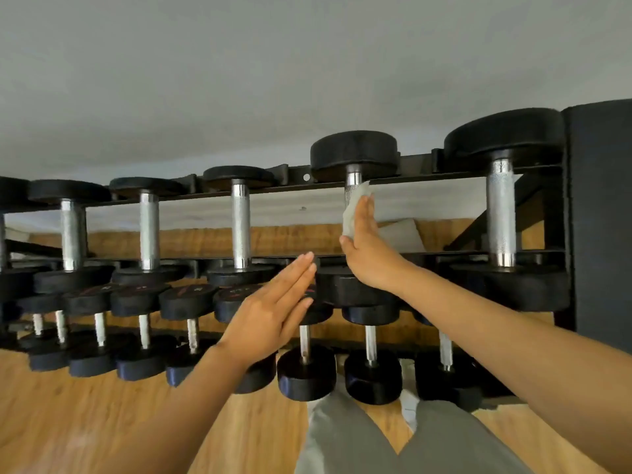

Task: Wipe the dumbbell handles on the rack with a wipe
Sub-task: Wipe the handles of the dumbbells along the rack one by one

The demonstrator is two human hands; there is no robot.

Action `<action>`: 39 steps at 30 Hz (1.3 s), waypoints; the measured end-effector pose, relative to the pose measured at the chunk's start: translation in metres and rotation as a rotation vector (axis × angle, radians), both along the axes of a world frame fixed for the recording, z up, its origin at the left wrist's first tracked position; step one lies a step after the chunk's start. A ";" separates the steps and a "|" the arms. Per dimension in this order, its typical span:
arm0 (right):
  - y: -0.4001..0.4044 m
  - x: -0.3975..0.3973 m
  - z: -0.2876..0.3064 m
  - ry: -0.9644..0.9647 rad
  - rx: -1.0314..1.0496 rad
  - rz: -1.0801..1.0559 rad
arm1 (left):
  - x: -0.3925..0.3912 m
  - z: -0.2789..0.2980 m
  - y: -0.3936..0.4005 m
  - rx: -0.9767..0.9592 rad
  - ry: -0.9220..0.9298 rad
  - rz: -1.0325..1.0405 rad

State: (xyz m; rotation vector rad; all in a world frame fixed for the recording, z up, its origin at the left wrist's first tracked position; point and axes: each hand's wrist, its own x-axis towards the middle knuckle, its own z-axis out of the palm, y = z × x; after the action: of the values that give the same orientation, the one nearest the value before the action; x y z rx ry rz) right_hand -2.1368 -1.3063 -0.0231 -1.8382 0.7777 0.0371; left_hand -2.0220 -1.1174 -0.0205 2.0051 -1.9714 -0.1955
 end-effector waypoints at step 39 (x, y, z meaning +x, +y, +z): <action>0.048 0.103 0.025 0.607 -0.192 -0.750 | 0.146 0.020 -0.221 -0.239 -0.171 -0.891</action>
State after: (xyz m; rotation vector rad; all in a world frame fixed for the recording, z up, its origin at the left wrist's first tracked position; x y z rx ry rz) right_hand -2.0342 -1.2579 0.0017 -1.6048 1.9131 0.0368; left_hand -1.8761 -1.3381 -0.0009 0.9167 -2.7145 0.0209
